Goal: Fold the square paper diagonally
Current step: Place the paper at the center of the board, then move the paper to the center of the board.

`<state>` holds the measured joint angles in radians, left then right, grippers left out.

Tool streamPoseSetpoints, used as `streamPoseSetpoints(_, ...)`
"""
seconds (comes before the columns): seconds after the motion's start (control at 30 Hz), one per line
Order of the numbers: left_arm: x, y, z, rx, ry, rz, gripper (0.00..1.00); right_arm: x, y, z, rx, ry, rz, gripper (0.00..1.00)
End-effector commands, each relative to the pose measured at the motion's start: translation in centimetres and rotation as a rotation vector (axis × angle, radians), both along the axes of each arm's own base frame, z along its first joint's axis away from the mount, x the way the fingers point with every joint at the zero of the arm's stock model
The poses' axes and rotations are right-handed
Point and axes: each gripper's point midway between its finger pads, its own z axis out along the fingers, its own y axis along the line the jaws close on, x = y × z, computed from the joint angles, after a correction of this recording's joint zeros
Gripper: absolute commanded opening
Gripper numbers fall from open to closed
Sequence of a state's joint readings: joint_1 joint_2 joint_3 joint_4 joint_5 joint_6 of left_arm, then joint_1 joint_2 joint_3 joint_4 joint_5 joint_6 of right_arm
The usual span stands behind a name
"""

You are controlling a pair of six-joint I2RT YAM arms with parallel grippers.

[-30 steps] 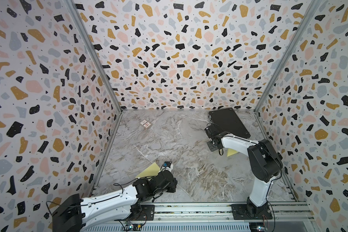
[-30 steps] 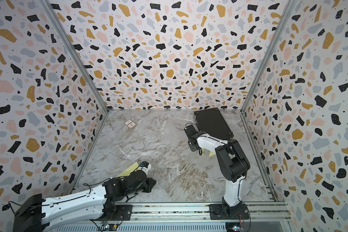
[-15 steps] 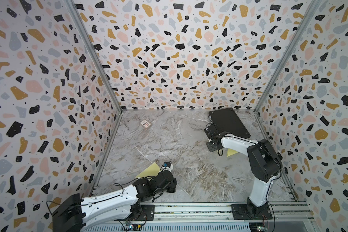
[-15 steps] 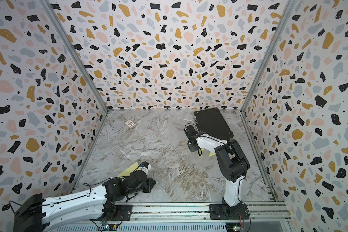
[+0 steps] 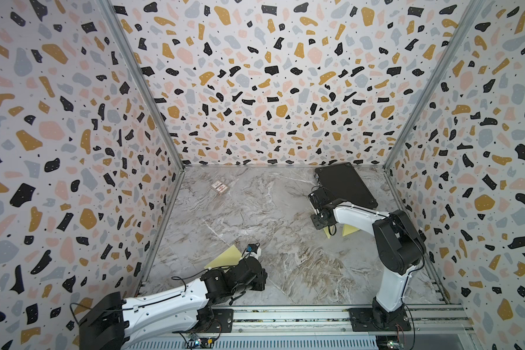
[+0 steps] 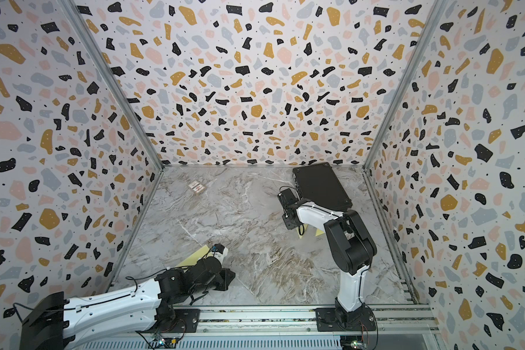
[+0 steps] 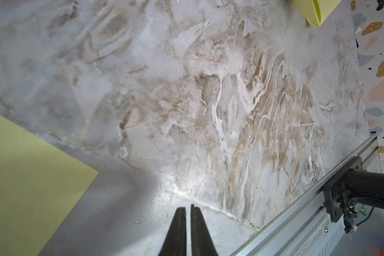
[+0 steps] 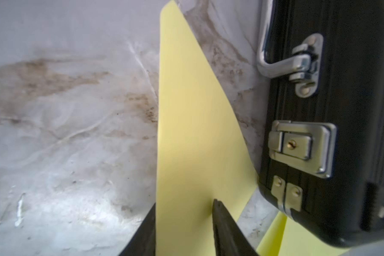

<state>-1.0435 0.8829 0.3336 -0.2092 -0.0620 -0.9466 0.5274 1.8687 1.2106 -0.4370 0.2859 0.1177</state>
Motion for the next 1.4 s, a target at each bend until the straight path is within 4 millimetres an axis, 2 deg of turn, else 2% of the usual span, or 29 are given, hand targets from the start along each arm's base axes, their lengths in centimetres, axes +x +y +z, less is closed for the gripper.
streamPoseSetpoints(0.0,0.4,-0.3,0.8,-0.017,-0.018,0.010,0.11,-0.6,0.2,1.7,0.046,-0.002,-0.009,0.48)
streamPoseSetpoints(0.17,0.5,-0.3,0.9,-0.017,-0.019,0.011,0.11,-1.0,0.8,2.7,0.094,-0.001,-0.002,0.61)
streamPoseSetpoints(0.4,0.7,0.7,0.8,0.032,-0.028,0.039,0.11,-2.0,2.3,5.0,0.216,-0.002,0.024,0.64)
streamPoseSetpoints(0.5,1.1,2.6,0.8,0.109,-0.046,0.091,0.11,-2.8,2.9,6.4,0.278,0.000,0.029,0.64)
streamPoseSetpoints(0.6,1.6,5.4,0.7,0.212,-0.066,0.186,0.13,-4.2,3.5,7.7,0.361,0.015,0.033,0.64)
streamPoseSetpoints(0.77,2.4,9.0,0.0,0.309,-0.032,0.313,0.18,-7.8,3.7,8.7,0.478,0.075,0.010,0.63)
streamPoseSetpoints(0.87,3.0,10.1,-0.6,0.298,-0.004,0.360,0.18,-10.1,3.9,8.7,0.532,0.096,0.008,0.63)
streamPoseSetpoints(1.03,3.8,10.9,-0.9,0.272,0.004,0.390,0.19,-13.8,4.6,8.3,0.570,0.131,0.038,0.63)
streamPoseSetpoints(1.13,4.1,10.4,-1.7,0.238,0.023,0.382,0.19,-15.3,5.0,7.8,0.570,0.164,0.039,0.62)
streamPoseSetpoints(1.37,4.2,9.0,-3.3,0.205,0.079,0.357,0.15,-17.7,6.0,7.4,0.626,0.208,0.019,0.62)
